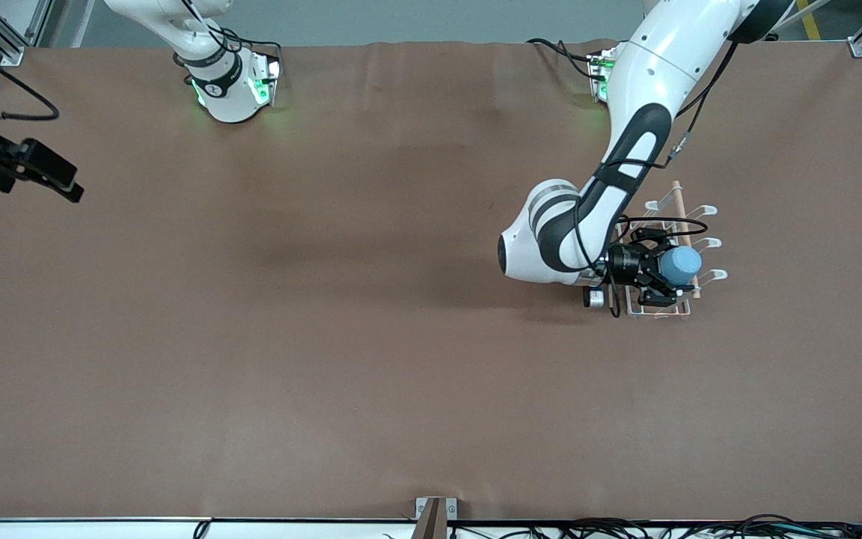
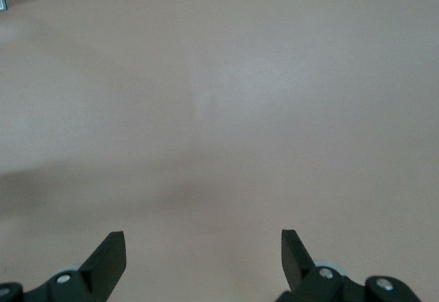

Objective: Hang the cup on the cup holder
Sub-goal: 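Lower the blue cup onto a rack hook with the left gripper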

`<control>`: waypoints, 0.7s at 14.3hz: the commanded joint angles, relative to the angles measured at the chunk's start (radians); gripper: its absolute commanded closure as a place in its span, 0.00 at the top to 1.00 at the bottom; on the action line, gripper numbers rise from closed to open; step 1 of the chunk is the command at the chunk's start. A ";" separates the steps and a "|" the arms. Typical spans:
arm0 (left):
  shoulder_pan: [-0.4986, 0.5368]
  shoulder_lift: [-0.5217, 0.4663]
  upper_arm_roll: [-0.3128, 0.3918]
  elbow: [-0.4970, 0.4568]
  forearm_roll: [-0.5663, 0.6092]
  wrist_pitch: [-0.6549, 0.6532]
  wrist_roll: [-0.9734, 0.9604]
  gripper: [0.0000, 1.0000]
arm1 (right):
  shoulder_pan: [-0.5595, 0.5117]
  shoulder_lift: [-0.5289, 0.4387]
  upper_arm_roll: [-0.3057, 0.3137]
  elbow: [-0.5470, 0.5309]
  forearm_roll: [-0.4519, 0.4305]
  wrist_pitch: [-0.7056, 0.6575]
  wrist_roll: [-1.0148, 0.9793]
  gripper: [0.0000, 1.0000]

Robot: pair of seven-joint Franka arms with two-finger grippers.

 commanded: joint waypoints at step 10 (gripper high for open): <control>-0.013 -0.015 -0.033 0.190 -0.147 -0.009 -0.268 1.00 | -0.002 -0.082 -0.060 -0.116 0.000 0.005 -0.117 0.99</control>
